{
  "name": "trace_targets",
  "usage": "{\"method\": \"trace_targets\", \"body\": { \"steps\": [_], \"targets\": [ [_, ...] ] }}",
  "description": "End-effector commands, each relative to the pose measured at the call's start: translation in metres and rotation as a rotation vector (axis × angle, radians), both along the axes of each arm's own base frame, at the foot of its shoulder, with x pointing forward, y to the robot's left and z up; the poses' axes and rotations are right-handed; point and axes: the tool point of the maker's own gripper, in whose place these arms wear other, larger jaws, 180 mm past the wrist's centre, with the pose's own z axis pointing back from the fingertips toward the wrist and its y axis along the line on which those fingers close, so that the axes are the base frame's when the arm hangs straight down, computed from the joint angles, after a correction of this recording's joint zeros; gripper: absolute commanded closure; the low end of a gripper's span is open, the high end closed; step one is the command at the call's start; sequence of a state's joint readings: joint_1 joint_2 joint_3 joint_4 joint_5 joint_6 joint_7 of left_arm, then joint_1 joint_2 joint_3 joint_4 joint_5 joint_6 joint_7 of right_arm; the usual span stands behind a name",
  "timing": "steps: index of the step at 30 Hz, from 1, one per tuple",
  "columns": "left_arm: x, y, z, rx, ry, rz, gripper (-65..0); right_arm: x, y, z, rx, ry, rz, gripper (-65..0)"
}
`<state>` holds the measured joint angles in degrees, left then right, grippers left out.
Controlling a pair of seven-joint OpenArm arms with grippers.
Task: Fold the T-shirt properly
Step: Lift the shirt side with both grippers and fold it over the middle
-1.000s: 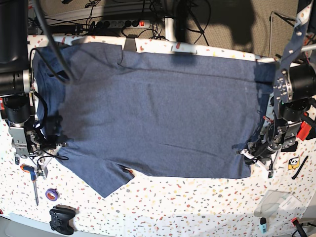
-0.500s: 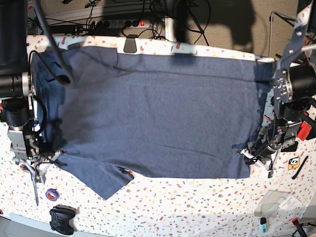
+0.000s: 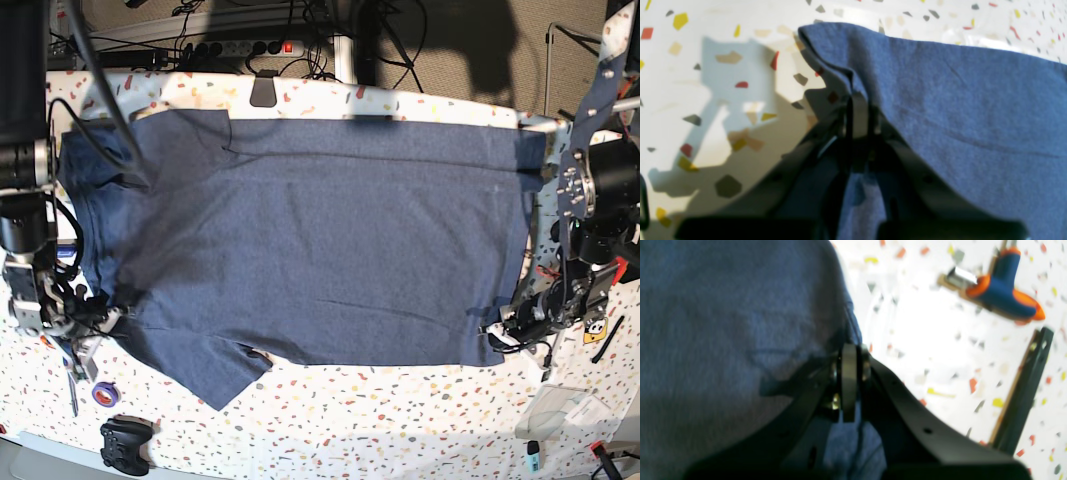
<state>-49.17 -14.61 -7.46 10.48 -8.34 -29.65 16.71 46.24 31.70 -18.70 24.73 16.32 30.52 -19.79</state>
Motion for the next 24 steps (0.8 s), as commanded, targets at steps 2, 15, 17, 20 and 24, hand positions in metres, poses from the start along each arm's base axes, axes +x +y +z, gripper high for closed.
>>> {"method": "trace_targets", "body": {
  "steps": [2, 15, 17, 20, 24],
  "targets": [
    [0.017, 0.001, 0.027, -0.027, -0.08, -0.003, 0.0, 0.01, 0.0, 0.024, 0.026, -0.079, 0.02, 0.0],
    [-0.003, -0.018, 0.019, -0.159, -0.133, -0.053, 0.0, -0.028, 0.041, 0.036, 0.072, -0.166, 0.14, 0.0],
    [-0.011, -0.019, 0.015, -0.164, -0.133, -0.059, 0.0, -0.034, 0.037, 0.041, 0.089, -0.194, 0.12, 0.0],
    [-0.021, -0.014, 0.014, -0.139, -0.159, -0.07, 0.0, -0.044, 0.033, 0.048, 0.097, -0.222, 0.103, 0.0],
    [-0.031, -0.011, 0.03, -0.128, -0.227, -0.088, 0.0, -0.059, 0.032, 0.055, 0.098, -0.251, 0.099, 0.0]
  ]
}}
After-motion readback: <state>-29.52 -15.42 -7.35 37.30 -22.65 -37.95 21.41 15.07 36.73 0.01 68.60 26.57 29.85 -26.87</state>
